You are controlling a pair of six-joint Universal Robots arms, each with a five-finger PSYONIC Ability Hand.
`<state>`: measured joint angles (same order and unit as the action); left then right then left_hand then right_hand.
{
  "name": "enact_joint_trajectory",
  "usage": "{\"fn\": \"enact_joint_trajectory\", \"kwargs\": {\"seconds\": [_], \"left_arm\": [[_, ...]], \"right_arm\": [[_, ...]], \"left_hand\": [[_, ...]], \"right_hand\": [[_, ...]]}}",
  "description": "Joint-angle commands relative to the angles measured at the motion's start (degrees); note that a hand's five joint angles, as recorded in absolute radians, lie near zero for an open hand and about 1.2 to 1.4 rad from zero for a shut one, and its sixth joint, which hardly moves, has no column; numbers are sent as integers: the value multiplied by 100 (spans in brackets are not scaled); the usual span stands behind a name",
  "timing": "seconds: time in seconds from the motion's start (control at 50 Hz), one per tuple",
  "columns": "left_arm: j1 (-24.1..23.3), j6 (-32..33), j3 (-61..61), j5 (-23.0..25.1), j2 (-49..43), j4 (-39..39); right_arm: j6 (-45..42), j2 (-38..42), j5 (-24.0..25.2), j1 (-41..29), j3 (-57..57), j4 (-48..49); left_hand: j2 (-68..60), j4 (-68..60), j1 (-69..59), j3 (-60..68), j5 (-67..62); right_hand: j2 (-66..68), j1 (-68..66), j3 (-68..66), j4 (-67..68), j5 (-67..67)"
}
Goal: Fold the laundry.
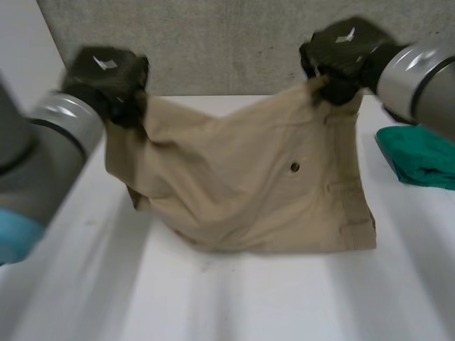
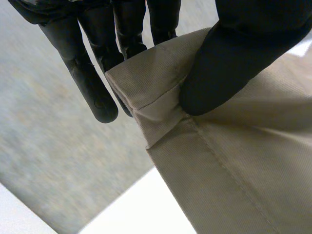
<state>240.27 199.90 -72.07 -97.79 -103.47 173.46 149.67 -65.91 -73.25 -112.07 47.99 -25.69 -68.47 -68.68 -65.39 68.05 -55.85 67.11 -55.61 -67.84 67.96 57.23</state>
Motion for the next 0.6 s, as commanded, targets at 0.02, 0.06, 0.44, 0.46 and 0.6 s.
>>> {"fn": "enact_joint_trajectory", "kwargs": {"seconds": [0.02,0.06,0.44,0.46,0.6], "left_arm": [[-15,13,1071,5,-1455,390],[20,-13,1622,5,-1675,617],[64,-522,2261,5,-718,2342],[90,-592,1955,22,-692,2342],[169,-593,268,49,-437,2394]], "right_arm": [[79,1176,-567,-78,-772,239],[184,1439,-760,-148,-1175,659],[1600,597,-972,-280,-1347,3291],[1592,597,-928,-280,-1241,3194],[804,623,-875,-280,110,2219]], "left_hand": [[-1153,-1132,-1461,1195,-1415],[-1153,-1132,-1461,1195,-1415],[-1153,-1132,-1461,1195,-1415],[-1153,-1132,-1461,1195,-1415],[-1153,-1132,-1461,1195,-1415]], "right_hand": [[1289,-2439,-1216,1204,1277],[1289,-2439,-1216,1204,1277],[1289,-2439,-1216,1204,1277],[1289,-2439,-1216,1204,1277],[1289,-2439,-1216,1204,1277]]}}
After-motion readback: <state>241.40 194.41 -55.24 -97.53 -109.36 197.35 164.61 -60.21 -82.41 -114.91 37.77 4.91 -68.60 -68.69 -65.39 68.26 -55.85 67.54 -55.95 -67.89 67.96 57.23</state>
